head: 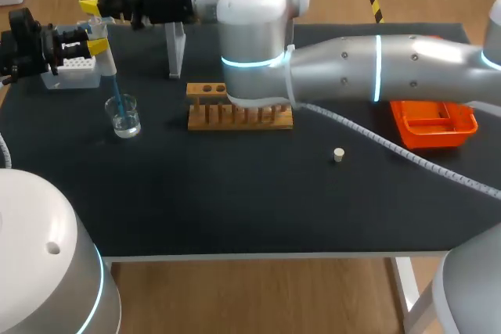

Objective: Invert the test tube, pick up the pipette, mount the tip to pipette, aspirate from beaker and dispense into the tube, eject the tip, return the pipette, and cap with the stopper.

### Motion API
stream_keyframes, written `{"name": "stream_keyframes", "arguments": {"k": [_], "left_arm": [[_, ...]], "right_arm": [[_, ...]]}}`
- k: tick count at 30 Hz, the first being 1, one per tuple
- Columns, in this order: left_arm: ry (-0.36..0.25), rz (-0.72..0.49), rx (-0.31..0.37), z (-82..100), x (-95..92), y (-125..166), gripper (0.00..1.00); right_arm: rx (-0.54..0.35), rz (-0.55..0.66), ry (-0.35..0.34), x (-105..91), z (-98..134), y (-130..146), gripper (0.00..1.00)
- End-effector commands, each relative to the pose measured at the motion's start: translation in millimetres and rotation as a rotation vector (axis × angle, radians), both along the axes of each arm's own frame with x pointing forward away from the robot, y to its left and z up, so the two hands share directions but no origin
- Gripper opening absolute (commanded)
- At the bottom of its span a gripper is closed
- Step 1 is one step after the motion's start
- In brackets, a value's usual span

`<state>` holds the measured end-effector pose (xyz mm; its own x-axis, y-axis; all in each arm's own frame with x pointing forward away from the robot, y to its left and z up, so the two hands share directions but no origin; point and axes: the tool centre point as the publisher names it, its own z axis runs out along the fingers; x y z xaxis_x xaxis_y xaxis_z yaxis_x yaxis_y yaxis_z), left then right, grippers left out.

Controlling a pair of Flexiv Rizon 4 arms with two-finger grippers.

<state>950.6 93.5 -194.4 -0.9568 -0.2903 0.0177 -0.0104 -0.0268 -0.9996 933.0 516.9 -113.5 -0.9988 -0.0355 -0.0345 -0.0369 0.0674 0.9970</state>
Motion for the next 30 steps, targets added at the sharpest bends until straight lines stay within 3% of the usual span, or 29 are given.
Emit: {"name": "stream_keyframes", "arguments": {"k": [1,16,30], "left_arm": [[0.0,-0.005,-0.001,-0.1,0.8,1.3,0.0],[0.0,-0.005,-0.001,-0.1,0.8,1.3,0.0],[0.0,-0.005,-0.001,-0.1,0.8,1.3,0.0]], "right_arm": [[0.006,0.014,0.002,9.6,-2.7,7.7,0.0],[0.006,0.006,0.068,20.3,-8.1,11.5,0.0],[0.008,0.002,0.078,23.5,-13.8,15.4,0.0]]}}
